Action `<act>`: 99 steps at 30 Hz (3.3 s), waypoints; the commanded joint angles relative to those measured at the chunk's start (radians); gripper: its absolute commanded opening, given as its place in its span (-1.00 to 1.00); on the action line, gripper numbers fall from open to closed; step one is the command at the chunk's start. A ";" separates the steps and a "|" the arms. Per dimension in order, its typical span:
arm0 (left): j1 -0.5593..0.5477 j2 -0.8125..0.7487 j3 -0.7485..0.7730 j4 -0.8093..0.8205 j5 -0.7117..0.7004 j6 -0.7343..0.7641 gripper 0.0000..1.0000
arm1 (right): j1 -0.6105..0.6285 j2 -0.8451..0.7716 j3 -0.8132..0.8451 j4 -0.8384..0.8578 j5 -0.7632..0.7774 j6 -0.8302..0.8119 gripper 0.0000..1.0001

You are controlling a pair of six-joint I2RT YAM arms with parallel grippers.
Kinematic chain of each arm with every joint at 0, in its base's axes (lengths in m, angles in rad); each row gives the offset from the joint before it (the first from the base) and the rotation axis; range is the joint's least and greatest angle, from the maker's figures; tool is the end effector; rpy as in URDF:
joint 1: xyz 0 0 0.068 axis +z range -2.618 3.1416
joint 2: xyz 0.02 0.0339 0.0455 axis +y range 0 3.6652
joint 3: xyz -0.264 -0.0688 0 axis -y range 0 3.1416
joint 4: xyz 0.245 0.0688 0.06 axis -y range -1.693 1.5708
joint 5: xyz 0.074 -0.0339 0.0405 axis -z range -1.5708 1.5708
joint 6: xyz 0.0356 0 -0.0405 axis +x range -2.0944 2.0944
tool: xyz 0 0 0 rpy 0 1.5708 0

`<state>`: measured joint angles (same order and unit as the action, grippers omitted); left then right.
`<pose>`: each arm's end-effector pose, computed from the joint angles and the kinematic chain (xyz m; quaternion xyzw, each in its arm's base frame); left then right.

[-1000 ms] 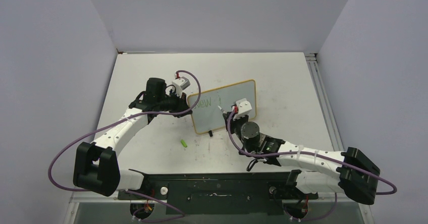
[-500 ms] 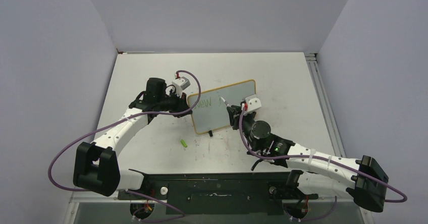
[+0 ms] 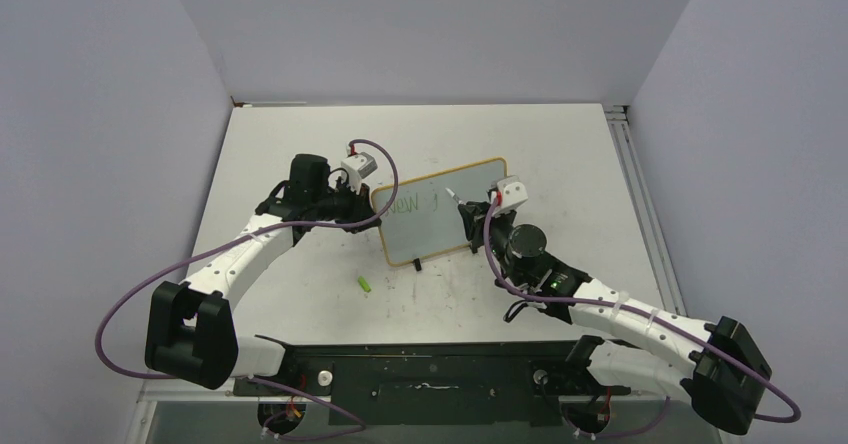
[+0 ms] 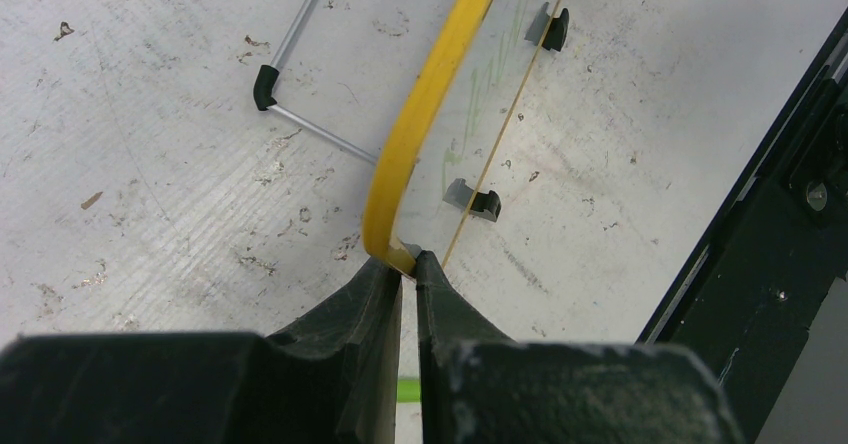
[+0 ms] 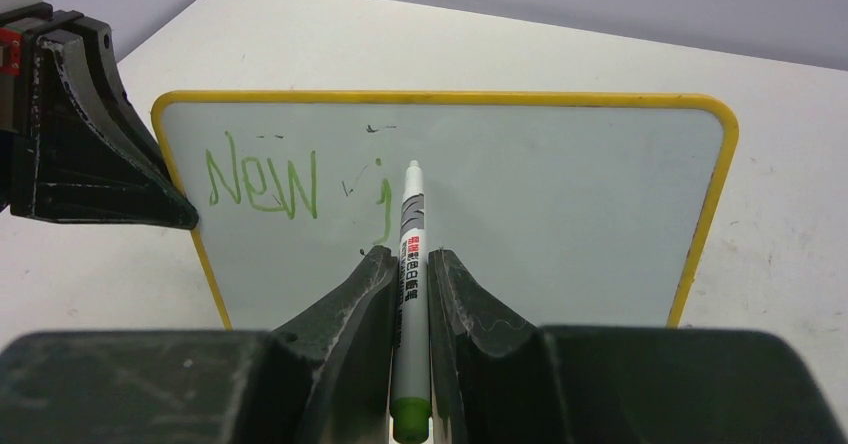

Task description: Write a sentence on the whiteboard

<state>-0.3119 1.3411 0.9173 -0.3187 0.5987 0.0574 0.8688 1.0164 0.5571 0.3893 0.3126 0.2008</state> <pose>0.2642 -0.1063 0.2546 0.2773 0.8381 -0.3166 0.3471 0.1600 0.1722 0.2756 -0.1366 0.7174 0.2454 0.6376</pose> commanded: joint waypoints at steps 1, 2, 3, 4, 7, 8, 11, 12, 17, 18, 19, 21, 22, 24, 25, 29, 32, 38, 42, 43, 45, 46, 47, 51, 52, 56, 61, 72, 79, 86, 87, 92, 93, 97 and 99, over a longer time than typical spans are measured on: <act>-0.015 0.006 0.031 -0.019 -0.006 0.013 -1.00 | -0.033 -0.008 -0.015 0.061 -0.077 0.032 -0.89; -0.015 0.004 0.032 -0.018 -0.006 0.013 -1.00 | -0.039 -0.005 -0.016 0.065 -0.083 0.035 -0.89; -0.015 0.006 0.032 -0.018 -0.007 0.013 -1.00 | -0.042 -0.001 -0.017 0.068 -0.088 0.037 -0.89; -0.015 0.006 0.031 -0.019 -0.006 0.013 -1.00 | -0.043 0.003 -0.017 0.072 -0.091 0.038 -0.89; -0.016 0.006 0.032 -0.021 -0.009 0.013 -1.00 | -0.046 0.014 -0.014 0.079 -0.099 0.038 -0.89; -0.016 0.005 0.032 -0.021 -0.010 0.014 -1.00 | -0.045 0.019 -0.012 0.082 -0.100 0.038 -0.89; -0.016 0.005 0.031 -0.022 -0.012 0.014 -1.00 | -0.047 0.032 -0.009 0.088 -0.107 0.037 -0.89; -0.018 0.004 0.032 -0.022 -0.013 0.014 -1.00 | -0.046 0.037 -0.005 0.088 -0.110 0.037 -0.89; -0.018 0.007 0.032 -0.022 -0.013 0.016 -1.00 | -0.046 0.048 -0.006 0.095 -0.105 0.038 -0.89; -0.018 0.006 0.032 -0.023 -0.014 0.016 -1.00 | -0.046 0.048 -0.007 0.095 -0.102 0.038 -0.89; -0.018 0.006 0.032 -0.023 -0.014 0.016 -1.00 | -0.046 0.049 -0.007 0.095 -0.099 0.039 -0.89; -0.019 0.006 0.032 -0.022 -0.014 0.016 -1.00 | -0.046 0.053 -0.007 0.094 -0.092 0.039 -0.89; -0.019 0.007 0.031 -0.022 -0.014 0.015 -1.00 | -0.047 0.055 -0.006 0.095 -0.088 0.039 -0.89; -0.019 0.008 0.032 -0.025 -0.014 0.015 -1.00 | -0.046 0.060 -0.006 0.097 -0.082 0.040 -0.89; -0.019 0.008 0.032 -0.024 -0.014 0.016 -1.00 | -0.046 0.062 -0.006 0.097 -0.079 0.039 -0.89; -0.021 0.007 0.031 -0.025 -0.015 0.018 -1.00 | -0.046 0.074 -0.003 0.102 -0.073 0.040 -0.89; -0.022 0.009 0.031 -0.025 -0.016 0.018 -1.00 | -0.045 0.078 -0.003 0.109 -0.070 0.039 -0.89; -0.023 0.008 0.034 -0.026 -0.017 0.019 -1.00 | -0.046 0.088 0.008 0.110 -0.089 0.031 -0.89; -0.024 0.008 0.034 -0.028 -0.018 0.019 -1.00 | -0.046 0.094 0.009 0.101 -0.092 0.027 -0.89; -0.024 0.009 0.034 -0.028 -0.019 0.019 -1.00 | -0.046 0.096 0.009 0.098 -0.093 0.027 -0.89; -0.024 0.008 0.034 -0.028 -0.018 0.018 -1.00 | -0.044 0.095 0.006 0.090 -0.095 0.028 -0.89; -0.024 0.008 0.034 -0.028 -0.019 0.019 -1.00 | -0.045 0.094 0.003 0.087 -0.095 0.029 -0.89; -0.024 0.008 0.033 -0.028 -0.019 0.018 -1.00 | -0.045 0.093 0.001 0.084 -0.095 0.031 -0.89; -0.024 0.007 0.034 -0.027 -0.019 0.019 -1.00 | -0.042 0.090 -0.008 0.070 -0.096 0.037 -0.89; -0.025 0.006 0.033 -0.028 -0.019 0.019 -1.00 | -0.042 0.088 -0.013 0.068 -0.096 0.040 -0.89; -0.025 0.006 0.033 -0.027 -0.019 0.019 -1.00 | -0.038 0.086 -0.020 0.056 -0.089 0.045 -0.89; -0.025 0.006 0.033 -0.028 -0.020 0.020 -1.00 | -0.035 0.084 -0.028 0.043 -0.079 0.051 -0.89; -0.026 0.007 0.032 -0.029 -0.020 0.020 -1.00 | -0.035 0.075 -0.035 0.022 -0.038 0.050 -0.89; -0.026 0.007 0.034 -0.028 -0.022 0.021 -1.00 | -0.034 0.067 -0.033 0.014 0.007 0.051 -0.89; -0.026 0.008 0.034 -0.028 -0.021 0.021 -1.00 | -0.034 0.064 -0.018 0.020 0.025 0.039 -0.89; -0.026 0.009 0.033 -0.028 -0.020 0.021 -1.00 | -0.035 0.065 -0.015 0.023 0.026 0.035 -0.89; -0.026 0.009 0.034 -0.028 -0.019 0.021 -1.00 | -0.035 0.069 0.005 0.033 0.026 0.021 -0.89; -0.026 0.009 0.034 -0.028 -0.020 0.020 -1.00 | -0.036 0.070 0.009 0.034 0.024 0.018 -0.89; -0.026 0.009 0.034 -0.028 -0.018 0.021 -1.00 | -0.036 0.076 0.021 0.040 0.017 0.011 -0.89; -0.026 0.008 0.033 -0.029 -0.019 0.020 -1.00 | -0.034 0.077 0.027 0.043 0.012 0.009 -0.89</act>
<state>-0.3202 1.3411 0.9226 -0.3244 0.5770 0.0605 0.8394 1.0912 0.5365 0.4030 0.2794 0.2356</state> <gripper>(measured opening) 0.073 0.158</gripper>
